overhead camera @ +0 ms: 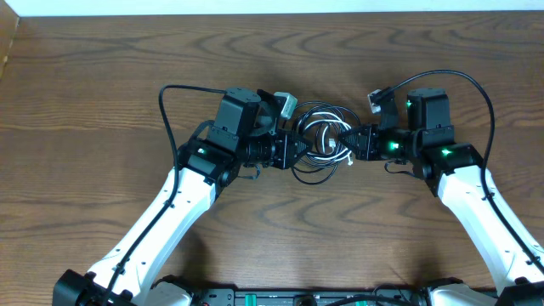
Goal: Untangle cables
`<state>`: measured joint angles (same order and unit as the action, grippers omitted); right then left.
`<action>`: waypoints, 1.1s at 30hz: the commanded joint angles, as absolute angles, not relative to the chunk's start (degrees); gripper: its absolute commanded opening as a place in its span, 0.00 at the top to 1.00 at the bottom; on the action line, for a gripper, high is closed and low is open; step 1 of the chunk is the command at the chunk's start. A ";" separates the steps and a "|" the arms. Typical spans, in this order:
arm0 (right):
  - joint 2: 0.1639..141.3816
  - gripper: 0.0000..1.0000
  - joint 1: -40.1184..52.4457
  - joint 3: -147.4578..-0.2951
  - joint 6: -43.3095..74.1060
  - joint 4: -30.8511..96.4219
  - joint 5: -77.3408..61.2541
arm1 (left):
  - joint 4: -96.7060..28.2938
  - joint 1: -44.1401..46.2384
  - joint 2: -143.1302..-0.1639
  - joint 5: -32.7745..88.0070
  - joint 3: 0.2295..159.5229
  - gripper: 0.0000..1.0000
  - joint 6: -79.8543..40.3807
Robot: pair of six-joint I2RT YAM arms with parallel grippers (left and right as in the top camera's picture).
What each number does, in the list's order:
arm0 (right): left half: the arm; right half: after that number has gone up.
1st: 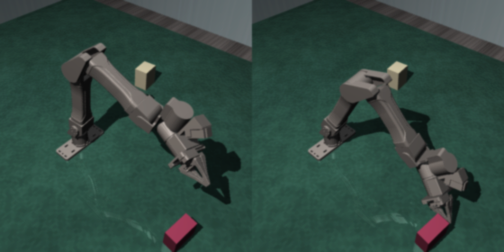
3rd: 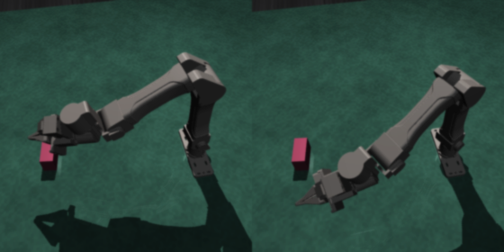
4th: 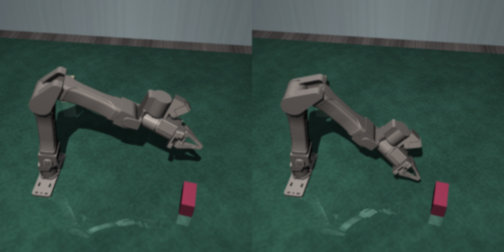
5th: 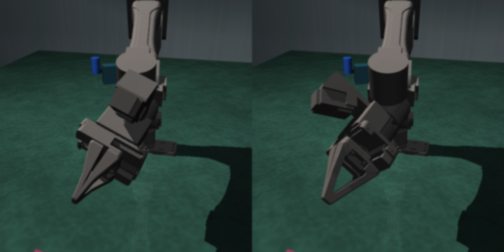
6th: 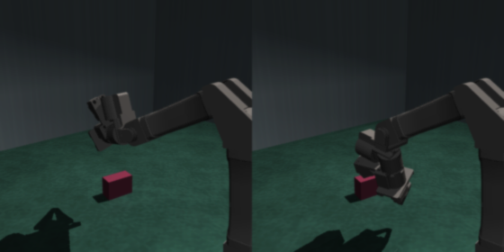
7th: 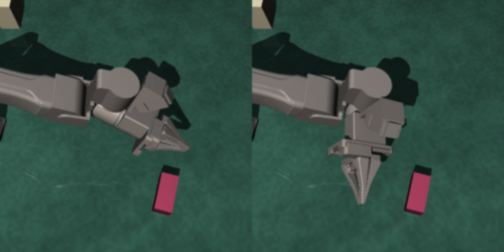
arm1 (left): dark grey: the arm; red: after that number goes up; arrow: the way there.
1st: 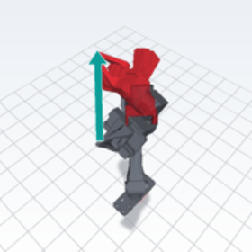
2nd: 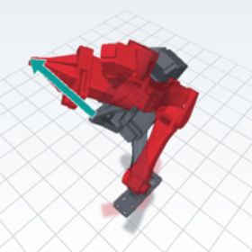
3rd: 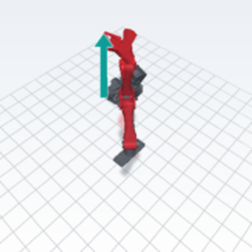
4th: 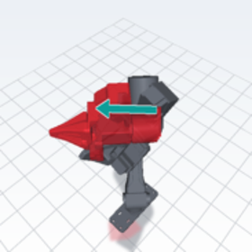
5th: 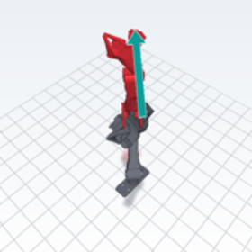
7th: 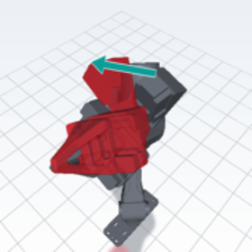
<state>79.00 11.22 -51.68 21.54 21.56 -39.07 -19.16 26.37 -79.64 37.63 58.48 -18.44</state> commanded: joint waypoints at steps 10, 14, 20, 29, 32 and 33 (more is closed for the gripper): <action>78.32 0.99 11.20 -52.18 21.58 21.65 -40.40 | -22.20 28.38 -77.43 13.47 59.07 0.46 -29.34; 78.32 0.99 11.20 -52.18 21.63 22.17 -39.48 | -22.46 28.38 -74.00 10.39 59.27 0.45 -29.23; 78.32 0.99 11.20 -52.18 21.63 25.19 -36.29 | -24.03 32.97 -72.58 7.94 59.83 0.45 -29.19; 78.32 0.99 11.20 -52.18 21.65 25.02 -36.62 | -25.85 44.29 -78.11 -1.54 60.01 0.55 -42.52; 78.32 0.99 11.20 -52.18 21.65 25.06 -36.64 | -23.07 44.60 -82.13 1.28 60.01 0.60 -43.86; 78.32 0.99 11.20 -52.18 21.65 25.04 -36.86 | -22.13 44.60 -83.53 1.28 60.01 0.62 -43.99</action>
